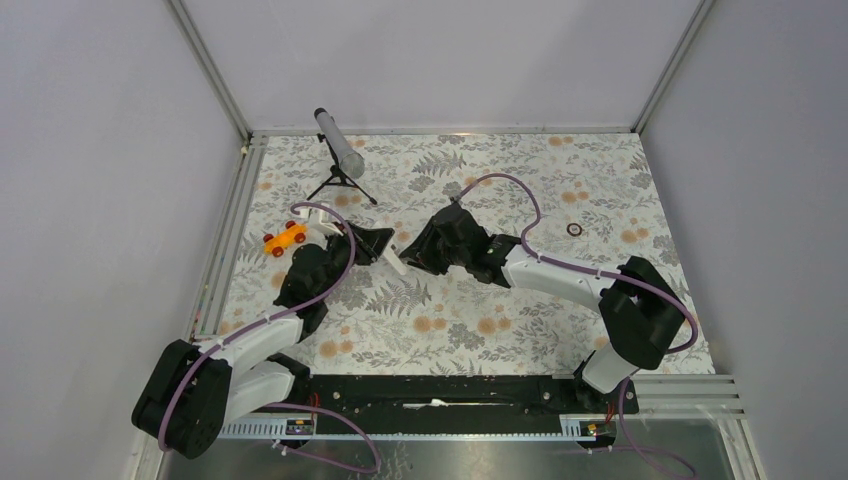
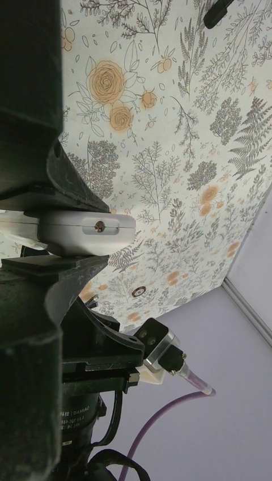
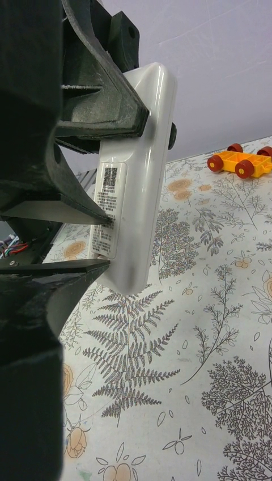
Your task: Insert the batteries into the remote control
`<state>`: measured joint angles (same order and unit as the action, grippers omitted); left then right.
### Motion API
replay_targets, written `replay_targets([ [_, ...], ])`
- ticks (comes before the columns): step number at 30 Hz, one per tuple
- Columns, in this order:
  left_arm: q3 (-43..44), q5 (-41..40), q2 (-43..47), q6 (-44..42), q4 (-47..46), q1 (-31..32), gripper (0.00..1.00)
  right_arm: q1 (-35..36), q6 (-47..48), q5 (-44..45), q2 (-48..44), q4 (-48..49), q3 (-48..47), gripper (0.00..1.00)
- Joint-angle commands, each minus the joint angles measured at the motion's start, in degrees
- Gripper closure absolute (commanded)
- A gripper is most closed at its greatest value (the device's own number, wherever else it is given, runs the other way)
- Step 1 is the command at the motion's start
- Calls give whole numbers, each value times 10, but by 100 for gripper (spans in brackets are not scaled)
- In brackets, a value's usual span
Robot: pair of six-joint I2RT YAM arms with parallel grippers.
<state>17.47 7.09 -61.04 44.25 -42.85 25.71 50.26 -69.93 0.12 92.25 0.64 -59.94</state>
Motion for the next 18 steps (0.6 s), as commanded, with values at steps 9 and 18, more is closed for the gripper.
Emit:
replay_targets([
  [9, 38, 57, 18, 7, -72, 15, 100, 5, 2, 0, 26, 7, -11, 65],
  [18, 38, 55, 24, 9, -68, 15, 100, 5, -22, 1, 14, 71, 26, 57],
])
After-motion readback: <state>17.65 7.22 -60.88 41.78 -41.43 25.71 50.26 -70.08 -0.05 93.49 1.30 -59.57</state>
